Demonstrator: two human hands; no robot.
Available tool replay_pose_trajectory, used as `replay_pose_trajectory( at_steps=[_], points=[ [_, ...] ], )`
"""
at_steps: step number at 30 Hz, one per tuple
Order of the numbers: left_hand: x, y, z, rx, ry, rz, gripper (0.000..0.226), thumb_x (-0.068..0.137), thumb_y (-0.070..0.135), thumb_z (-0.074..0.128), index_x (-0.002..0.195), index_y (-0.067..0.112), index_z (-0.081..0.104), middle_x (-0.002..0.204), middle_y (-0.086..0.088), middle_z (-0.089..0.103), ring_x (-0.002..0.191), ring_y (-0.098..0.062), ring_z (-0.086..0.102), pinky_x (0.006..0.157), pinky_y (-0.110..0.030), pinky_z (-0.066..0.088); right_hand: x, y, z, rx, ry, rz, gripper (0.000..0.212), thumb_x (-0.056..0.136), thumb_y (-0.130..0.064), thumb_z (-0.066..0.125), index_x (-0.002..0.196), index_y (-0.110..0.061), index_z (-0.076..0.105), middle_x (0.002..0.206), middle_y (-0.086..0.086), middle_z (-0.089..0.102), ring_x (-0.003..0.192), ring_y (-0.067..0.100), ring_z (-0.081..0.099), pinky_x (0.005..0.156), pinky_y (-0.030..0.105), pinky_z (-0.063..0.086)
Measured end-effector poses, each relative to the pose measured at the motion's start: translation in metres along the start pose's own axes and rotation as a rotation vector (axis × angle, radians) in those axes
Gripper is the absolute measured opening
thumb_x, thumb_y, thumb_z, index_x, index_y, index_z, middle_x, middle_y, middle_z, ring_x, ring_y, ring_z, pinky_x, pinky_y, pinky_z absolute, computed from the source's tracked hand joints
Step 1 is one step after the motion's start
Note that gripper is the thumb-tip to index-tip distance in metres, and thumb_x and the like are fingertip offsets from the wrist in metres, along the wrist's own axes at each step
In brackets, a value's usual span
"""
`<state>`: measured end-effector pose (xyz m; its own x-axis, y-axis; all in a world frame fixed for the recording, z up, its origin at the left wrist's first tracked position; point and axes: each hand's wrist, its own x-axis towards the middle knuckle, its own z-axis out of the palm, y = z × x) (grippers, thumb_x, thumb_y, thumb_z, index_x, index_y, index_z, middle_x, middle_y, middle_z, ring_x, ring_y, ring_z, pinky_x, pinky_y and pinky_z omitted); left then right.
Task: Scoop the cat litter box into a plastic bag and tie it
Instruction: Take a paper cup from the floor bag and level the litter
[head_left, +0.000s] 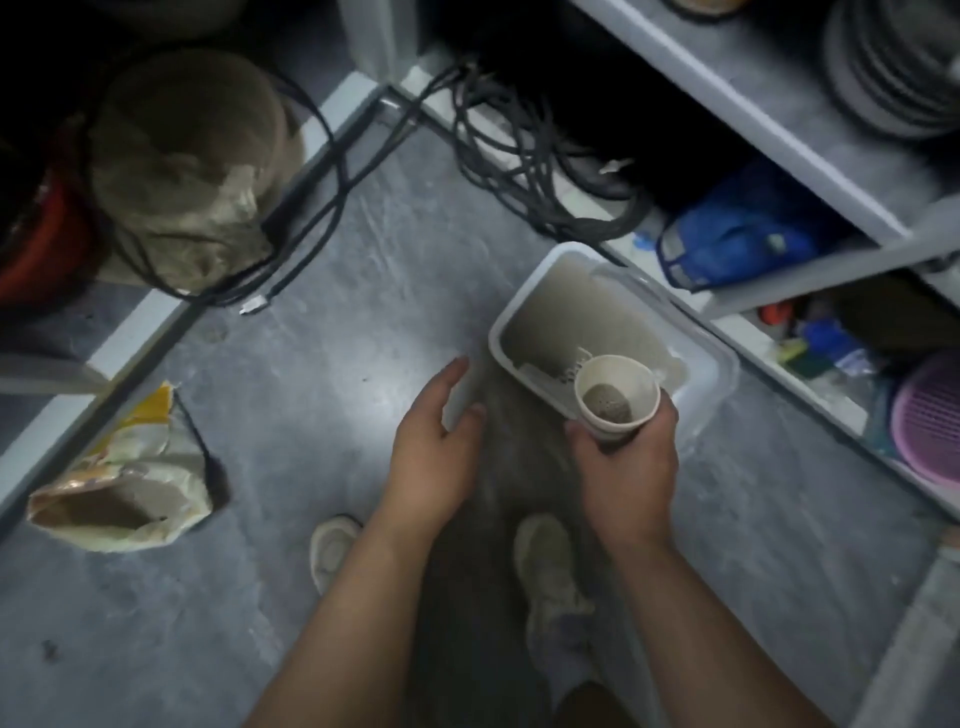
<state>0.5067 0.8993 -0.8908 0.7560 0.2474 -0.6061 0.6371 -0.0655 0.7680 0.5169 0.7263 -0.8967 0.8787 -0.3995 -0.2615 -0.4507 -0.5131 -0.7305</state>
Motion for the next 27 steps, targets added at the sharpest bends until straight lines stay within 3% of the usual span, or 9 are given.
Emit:
replay_pose_trajectory(
  at_steps=[2, 4, 9, 14, 18, 22, 27],
  points=[
    [0.006, 0.008, 0.029, -0.029, -0.012, -0.037, 0.044, 0.099, 0.011, 0.058, 0.137, 0.034, 0.057, 0.116, 0.033, 0.057, 0.1, 0.024, 0.053, 0.081, 0.004, 0.038, 0.02, 0.018, -0.021, -0.014, 0.039, 0.028, 0.076, 0.073, -0.017, 0.087, 0.136, -0.022, 0.047, 0.126, -0.002, 0.063, 0.113, 0.012, 0.059, 0.099, 0.028, 0.047],
    [0.012, 0.012, 0.06, -0.032, -0.026, -0.081, 0.04, 0.098, 0.008, 0.058, 0.131, 0.03, 0.061, 0.117, 0.025, 0.062, 0.102, 0.019, 0.057, 0.078, 0.002, 0.04, 0.039, 0.042, -0.036, -0.005, 0.084, 0.066, 0.075, 0.073, -0.018, 0.087, 0.136, -0.024, 0.047, 0.126, -0.002, 0.063, 0.113, 0.013, 0.06, 0.098, 0.03, 0.048],
    [0.029, 0.02, 0.138, 0.053, -0.075, -0.187, 0.025, 0.098, 0.008, 0.06, 0.116, 0.025, 0.061, 0.093, 0.021, 0.061, 0.068, 0.02, 0.061, 0.059, -0.001, 0.043, 0.087, 0.093, -0.062, 0.024, 0.086, 0.113, 0.078, 0.072, -0.013, 0.087, 0.138, -0.012, 0.046, 0.135, 0.009, 0.059, 0.123, 0.024, 0.057, 0.105, 0.039, 0.047],
    [0.045, 0.019, 0.199, 0.312, -0.158, -0.21, 0.026, 0.095, 0.013, 0.063, 0.112, 0.032, 0.061, 0.116, -0.003, 0.069, 0.098, -0.018, 0.067, 0.096, -0.037, 0.053, 0.108, 0.132, -0.076, 0.028, 0.043, 0.149, 0.082, 0.069, -0.014, 0.085, 0.139, -0.006, 0.044, 0.134, 0.016, 0.058, 0.124, 0.031, 0.057, 0.104, 0.049, 0.047],
    [0.07, 0.001, 0.237, 0.761, -0.337, -0.04, 0.044, 0.097, 0.018, 0.057, 0.14, 0.024, 0.056, 0.134, -0.004, 0.065, 0.123, -0.026, 0.061, 0.101, -0.03, 0.047, 0.121, 0.154, -0.073, -0.013, 0.021, 0.136, 0.08, 0.069, -0.017, 0.087, 0.137, -0.006, 0.046, 0.132, 0.016, 0.058, 0.121, 0.032, 0.057, 0.102, 0.042, 0.049],
    [0.102, -0.016, 0.261, 1.279, -0.451, 0.278, 0.043, 0.098, 0.034, 0.047, 0.14, 0.026, 0.05, 0.127, -0.008, 0.068, 0.117, -0.034, 0.061, 0.098, -0.041, 0.049, 0.131, 0.175, -0.06, -0.022, 0.02, 0.146, 0.078, 0.073, -0.028, 0.088, 0.136, -0.008, 0.047, 0.132, 0.013, 0.06, 0.121, 0.028, 0.059, 0.098, 0.032, 0.049],
    [0.138, -0.037, 0.287, 1.467, -0.524, 0.301, 0.049, 0.102, 0.049, 0.038, 0.148, 0.032, 0.04, 0.133, -0.011, 0.064, 0.126, -0.035, 0.055, 0.104, -0.045, 0.036, 0.138, 0.197, -0.039, -0.032, 0.086, 0.209, 0.08, 0.075, -0.033, 0.087, 0.139, -0.009, 0.046, 0.133, 0.01, 0.06, 0.12, 0.025, 0.061, 0.093, 0.026, 0.048]
  ],
)
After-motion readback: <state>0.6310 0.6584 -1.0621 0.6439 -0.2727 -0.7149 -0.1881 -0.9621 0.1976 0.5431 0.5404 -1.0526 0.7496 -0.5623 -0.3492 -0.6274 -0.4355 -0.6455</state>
